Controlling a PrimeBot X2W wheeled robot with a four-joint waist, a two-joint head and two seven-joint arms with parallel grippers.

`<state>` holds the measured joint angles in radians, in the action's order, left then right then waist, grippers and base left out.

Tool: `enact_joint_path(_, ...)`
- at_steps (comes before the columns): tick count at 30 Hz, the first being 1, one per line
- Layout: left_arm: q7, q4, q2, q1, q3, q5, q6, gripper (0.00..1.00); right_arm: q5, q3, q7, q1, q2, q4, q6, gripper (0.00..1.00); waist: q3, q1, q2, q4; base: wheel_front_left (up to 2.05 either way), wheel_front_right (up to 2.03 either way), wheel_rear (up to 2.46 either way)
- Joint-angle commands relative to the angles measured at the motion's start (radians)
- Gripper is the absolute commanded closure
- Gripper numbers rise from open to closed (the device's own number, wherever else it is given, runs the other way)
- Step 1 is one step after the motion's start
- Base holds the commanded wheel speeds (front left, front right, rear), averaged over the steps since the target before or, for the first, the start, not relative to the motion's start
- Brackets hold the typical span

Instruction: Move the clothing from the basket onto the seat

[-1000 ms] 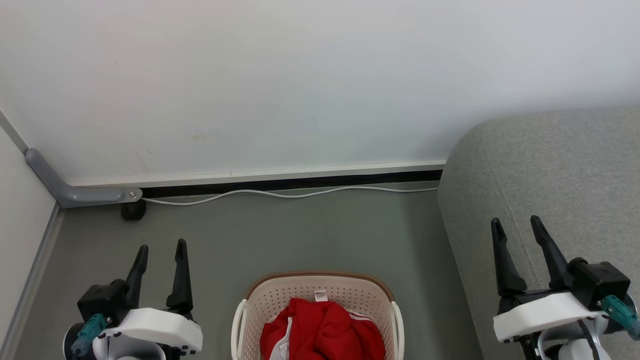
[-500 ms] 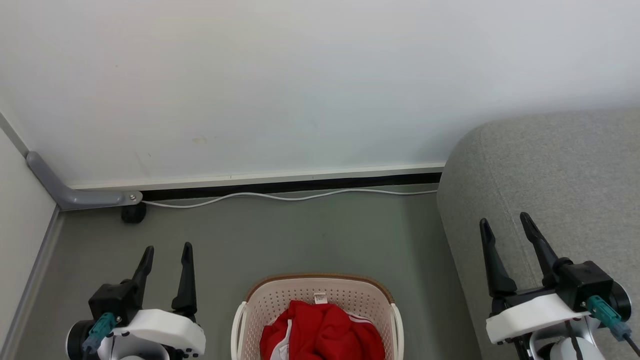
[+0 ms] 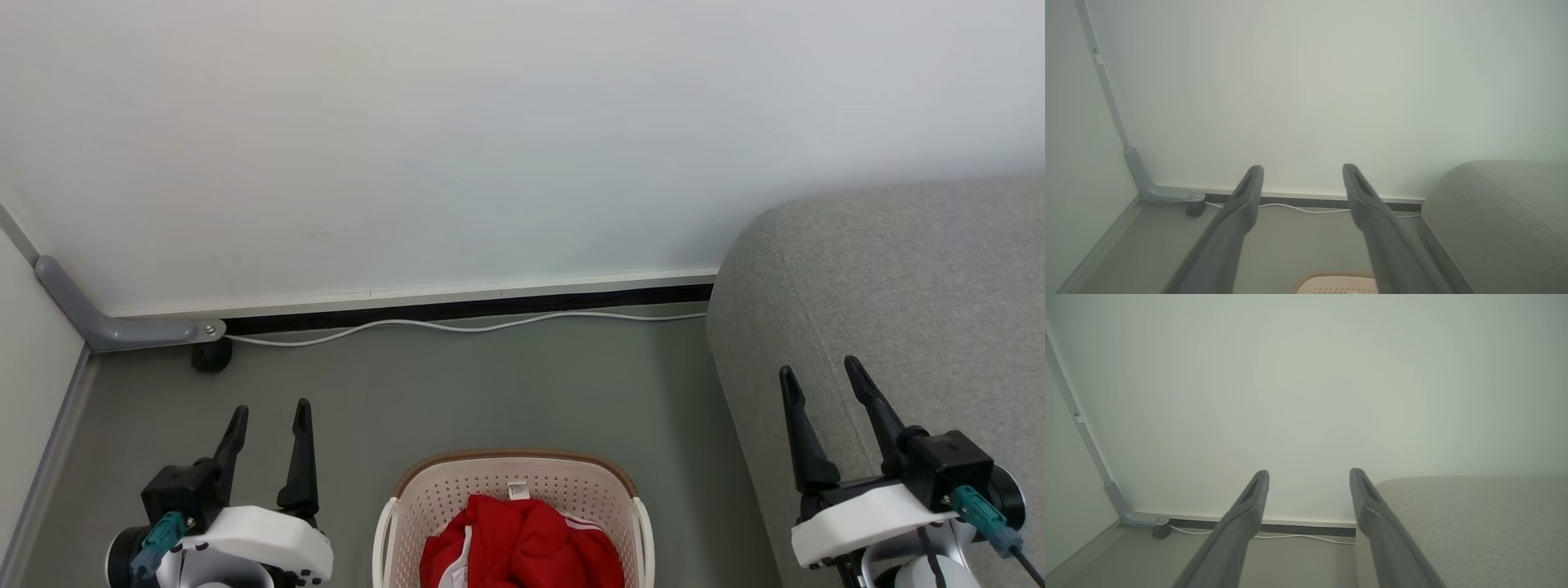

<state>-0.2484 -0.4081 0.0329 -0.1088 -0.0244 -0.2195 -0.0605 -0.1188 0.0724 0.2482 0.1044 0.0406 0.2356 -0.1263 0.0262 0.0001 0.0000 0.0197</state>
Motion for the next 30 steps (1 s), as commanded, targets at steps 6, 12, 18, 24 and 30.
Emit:
enact_joint_path(6,-0.013,0.023,0.017,-0.05,-0.042,0.008,-0.003,0.0,-0.011,0.03,0.014,0.025,0.01,-0.018,-0.004,0.0,0.001,0.0,0.0,0.015,0.0,0.0,0.0)
enact_joint_path(12,-0.013,0.021,0.017,-0.044,-0.047,0.013,-0.002,0.0,-0.018,0.042,0.014,0.017,0.01,-0.023,-0.004,0.0,0.002,0.0,0.0,0.035,0.0,0.0,0.0)
enact_joint_path(18,-0.013,0.012,0.017,-0.045,-0.051,0.015,-0.004,0.0,-0.019,0.05,0.014,0.013,0.01,-0.023,-0.004,0.0,0.002,0.0,0.0,0.041,0.0,0.0,0.0)
enact_joint_path(24,-0.013,0.006,0.017,-0.042,-0.05,0.015,-0.003,0.0,-0.023,0.051,0.014,0.012,0.01,-0.026,-0.004,0.0,0.001,0.0,0.0,0.043,0.0,0.0,0.0)
enact_joint_path(30,-0.013,-0.02,0.017,-0.032,-0.038,0.011,-0.006,0.0,-0.023,0.059,0.014,0.015,0.01,-0.032,-0.004,0.0,-0.011,0.0,0.0,0.06,0.0,0.0,0.0)
